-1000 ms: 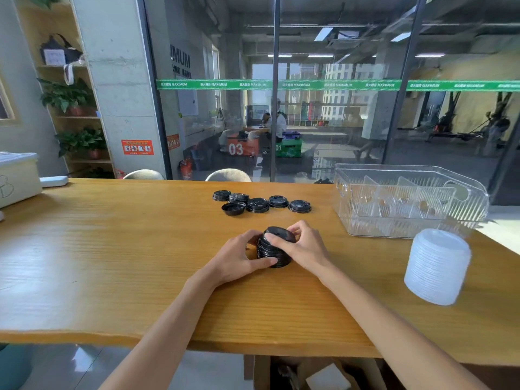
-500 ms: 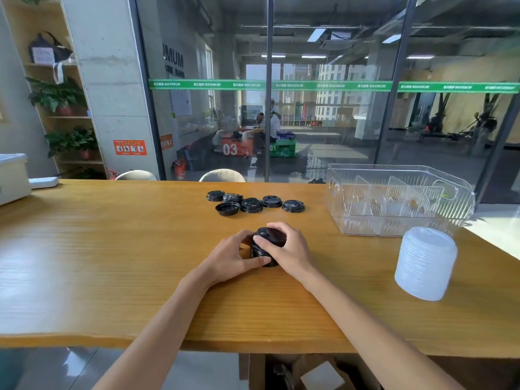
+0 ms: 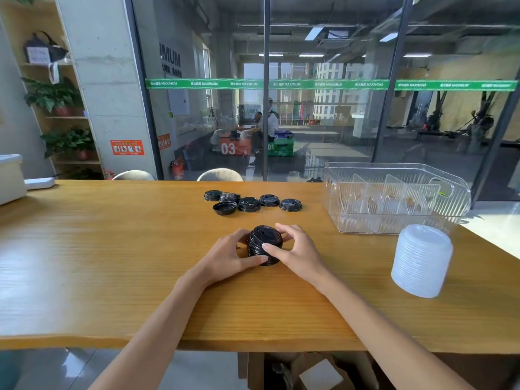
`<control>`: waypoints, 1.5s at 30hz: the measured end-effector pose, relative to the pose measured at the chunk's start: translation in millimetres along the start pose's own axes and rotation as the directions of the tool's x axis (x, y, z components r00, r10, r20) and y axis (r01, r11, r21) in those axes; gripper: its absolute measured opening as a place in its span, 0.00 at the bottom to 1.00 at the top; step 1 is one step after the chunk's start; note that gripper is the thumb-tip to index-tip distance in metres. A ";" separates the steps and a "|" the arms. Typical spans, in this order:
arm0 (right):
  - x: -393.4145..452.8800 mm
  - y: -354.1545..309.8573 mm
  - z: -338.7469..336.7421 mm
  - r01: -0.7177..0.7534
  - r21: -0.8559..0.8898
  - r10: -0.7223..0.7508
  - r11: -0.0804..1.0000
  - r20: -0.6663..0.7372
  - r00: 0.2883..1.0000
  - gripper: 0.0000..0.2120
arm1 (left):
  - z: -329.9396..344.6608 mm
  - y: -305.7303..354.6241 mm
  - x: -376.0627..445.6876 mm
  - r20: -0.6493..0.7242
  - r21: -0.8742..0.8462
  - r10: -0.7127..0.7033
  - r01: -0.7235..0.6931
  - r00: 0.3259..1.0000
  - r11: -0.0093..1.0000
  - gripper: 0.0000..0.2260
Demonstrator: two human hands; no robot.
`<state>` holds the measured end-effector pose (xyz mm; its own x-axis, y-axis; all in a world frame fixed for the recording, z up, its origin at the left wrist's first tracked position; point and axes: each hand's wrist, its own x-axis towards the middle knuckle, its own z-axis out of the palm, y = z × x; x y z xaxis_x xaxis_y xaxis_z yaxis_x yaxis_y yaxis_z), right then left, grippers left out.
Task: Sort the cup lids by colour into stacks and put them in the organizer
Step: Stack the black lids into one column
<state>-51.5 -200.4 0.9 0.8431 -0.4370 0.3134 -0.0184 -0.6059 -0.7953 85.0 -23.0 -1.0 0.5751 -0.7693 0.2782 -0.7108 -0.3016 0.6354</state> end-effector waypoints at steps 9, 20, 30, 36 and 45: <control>4.4 -3.2 7.7 -0.008 -0.063 0.003 0.998 -0.081 0.997 0.30 | 1.8 -3.3 1.8 -0.013 -0.012 -0.017 0.017 1.000 1.000 0.35; 3.4 -25.8 27.1 -0.178 -0.187 0.128 0.966 -0.251 0.959 0.37 | 6.9 1.5 2.3 -0.044 0.076 -0.019 0.023 0.999 0.997 0.40; 0.5 -28.9 35.5 -0.218 -0.222 0.133 0.951 -0.343 0.930 0.40 | 9.2 3.7 4.3 -0.040 0.101 0.077 -0.072 0.996 0.992 0.37; 3.0 -5.4 8.1 -0.148 -0.016 0.145 0.989 -0.125 0.982 0.37 | 7.6 4.9 2.8 -0.023 0.036 0.072 -0.071 0.997 0.997 0.39; 8.3 13.2 -28.4 -0.011 0.058 0.005 0.998 0.115 0.993 0.29 | 6.3 5.5 2.9 0.029 -0.094 0.039 -0.037 0.999 0.995 0.37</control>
<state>-60.0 -230.9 7.7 0.8992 -0.3605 0.2479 0.0030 -0.5616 -0.8274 80.2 -30.5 -1.3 0.5347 -0.7965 0.2821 -0.6899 -0.2187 0.6900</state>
